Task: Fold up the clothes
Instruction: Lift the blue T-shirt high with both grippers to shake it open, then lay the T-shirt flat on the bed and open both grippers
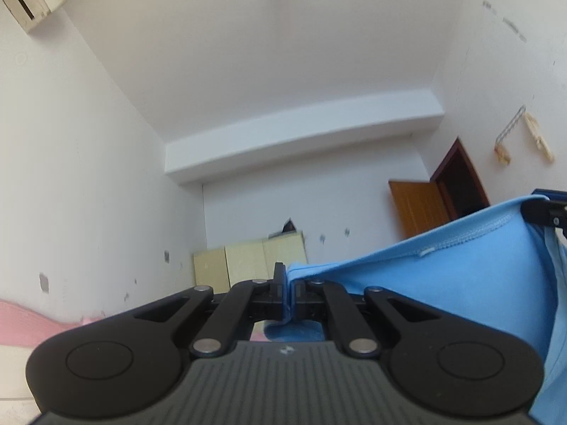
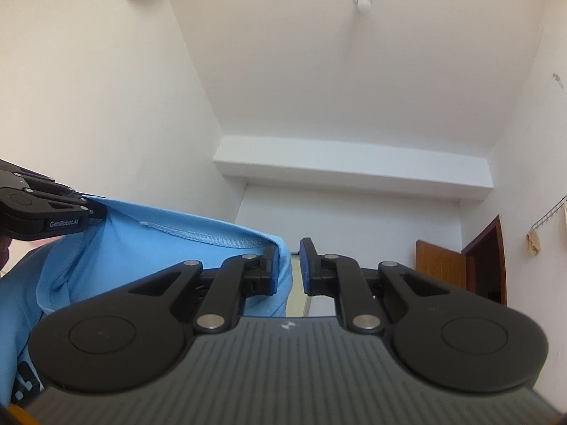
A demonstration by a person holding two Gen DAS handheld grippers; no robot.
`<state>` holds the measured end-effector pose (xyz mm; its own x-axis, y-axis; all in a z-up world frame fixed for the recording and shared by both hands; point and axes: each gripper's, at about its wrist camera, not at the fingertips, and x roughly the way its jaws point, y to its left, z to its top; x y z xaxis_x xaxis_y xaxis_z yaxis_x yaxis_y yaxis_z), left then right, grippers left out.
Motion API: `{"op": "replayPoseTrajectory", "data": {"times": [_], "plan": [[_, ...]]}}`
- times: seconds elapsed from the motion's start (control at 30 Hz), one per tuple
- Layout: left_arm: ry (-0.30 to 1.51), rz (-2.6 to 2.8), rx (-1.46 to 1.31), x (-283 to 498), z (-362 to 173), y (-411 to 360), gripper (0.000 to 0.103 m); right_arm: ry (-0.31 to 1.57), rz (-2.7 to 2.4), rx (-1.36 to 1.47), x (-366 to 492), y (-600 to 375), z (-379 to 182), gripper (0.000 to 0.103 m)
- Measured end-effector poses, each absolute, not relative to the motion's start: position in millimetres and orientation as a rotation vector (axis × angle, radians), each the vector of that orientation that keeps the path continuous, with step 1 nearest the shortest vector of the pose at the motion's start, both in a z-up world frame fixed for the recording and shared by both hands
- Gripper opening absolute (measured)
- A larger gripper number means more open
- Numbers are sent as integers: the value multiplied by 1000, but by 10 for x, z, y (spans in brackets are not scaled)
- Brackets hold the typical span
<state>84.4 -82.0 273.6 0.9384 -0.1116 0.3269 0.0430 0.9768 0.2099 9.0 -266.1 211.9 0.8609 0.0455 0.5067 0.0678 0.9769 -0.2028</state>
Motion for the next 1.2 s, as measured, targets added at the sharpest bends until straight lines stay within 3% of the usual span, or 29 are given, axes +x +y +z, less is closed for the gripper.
{"op": "replayPoseTrajectory", "data": {"times": [0.23, 0.33, 0.47, 0.5, 0.53, 0.6, 0.67, 0.7, 0.83, 0.93, 1.07, 1.2], "plan": [[-124, -11, 261, 2359, 2057, -1036, 3, -347, -9, -237, 1679, -2769, 1672, 11], [2, 2, 326, 2932, 1422, -1077, 6, -221, -14, -259, 2392, -2816, 1240, 11], [292, -72, 410, 3561, 267, -1082, 27, 76, 13, -285, 3254, -2835, 294, 12], [378, -98, 425, 3684, -61, -1076, 44, 182, 32, -288, 3438, -2809, -25, 16], [475, -124, 439, 3799, -369, -1078, 53, 304, 53, -276, 3591, -2781, -347, 25], [669, -161, 460, 3889, -965, -1015, 53, 562, 92, -233, 3874, -2746, -968, 31], [742, -170, 442, 3846, -1233, -840, 53, 630, 97, -199, 3788, -2798, -1043, 32], [744, -173, 425, 3818, -1239, -754, 54, 640, 95, -184, 3698, -2835, -1012, 34], [683, -186, 360, 3579, -446, -592, 65, 657, 87, -116, 3321, -3002, -801, 68], [606, -183, 326, 3227, 58, -398, 74, 584, 115, -22, 2908, -3163, -263, 78], [560, -261, 285, 2615, 519, -155, 80, 533, 212, 149, 2181, -3334, 170, 82], [602, -405, 298, 2167, 408, -265, 85, 526, 262, 318, 1602, -3394, 70, 83]]}}
